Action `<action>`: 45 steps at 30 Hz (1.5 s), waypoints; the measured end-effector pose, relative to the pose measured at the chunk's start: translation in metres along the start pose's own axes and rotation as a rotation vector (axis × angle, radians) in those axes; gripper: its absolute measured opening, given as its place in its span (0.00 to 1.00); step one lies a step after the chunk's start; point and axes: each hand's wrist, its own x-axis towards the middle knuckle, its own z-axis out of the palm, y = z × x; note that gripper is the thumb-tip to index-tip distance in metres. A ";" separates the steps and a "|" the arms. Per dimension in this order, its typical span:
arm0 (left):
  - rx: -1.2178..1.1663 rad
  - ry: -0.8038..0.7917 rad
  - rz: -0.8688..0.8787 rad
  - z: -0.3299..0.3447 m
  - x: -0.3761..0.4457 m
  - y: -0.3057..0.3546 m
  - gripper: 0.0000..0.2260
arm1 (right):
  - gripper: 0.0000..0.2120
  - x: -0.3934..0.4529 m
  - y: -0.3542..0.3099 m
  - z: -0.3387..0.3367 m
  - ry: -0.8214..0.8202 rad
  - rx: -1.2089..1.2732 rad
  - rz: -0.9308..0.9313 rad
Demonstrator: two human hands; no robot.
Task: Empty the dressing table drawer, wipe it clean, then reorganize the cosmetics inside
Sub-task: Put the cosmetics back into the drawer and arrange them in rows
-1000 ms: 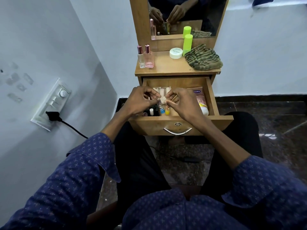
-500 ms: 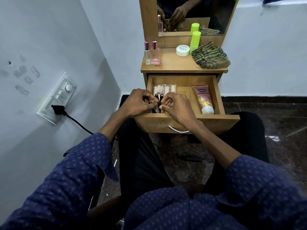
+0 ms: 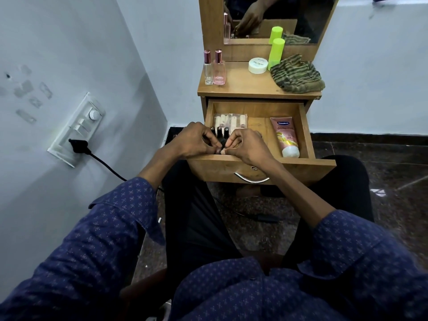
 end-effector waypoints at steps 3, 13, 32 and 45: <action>0.030 -0.017 -0.010 0.000 0.002 0.000 0.08 | 0.11 0.004 0.000 -0.002 -0.062 0.013 0.043; 0.063 -0.012 -0.044 0.003 0.004 0.001 0.07 | 0.02 0.008 0.003 -0.012 -0.168 0.003 0.165; 0.082 0.033 -0.072 0.002 0.011 0.012 0.07 | 0.10 0.023 0.001 -0.014 -0.292 -0.116 0.291; 0.095 0.067 -0.067 0.015 0.015 0.011 0.07 | 0.15 0.022 0.006 -0.010 -0.337 -0.045 0.280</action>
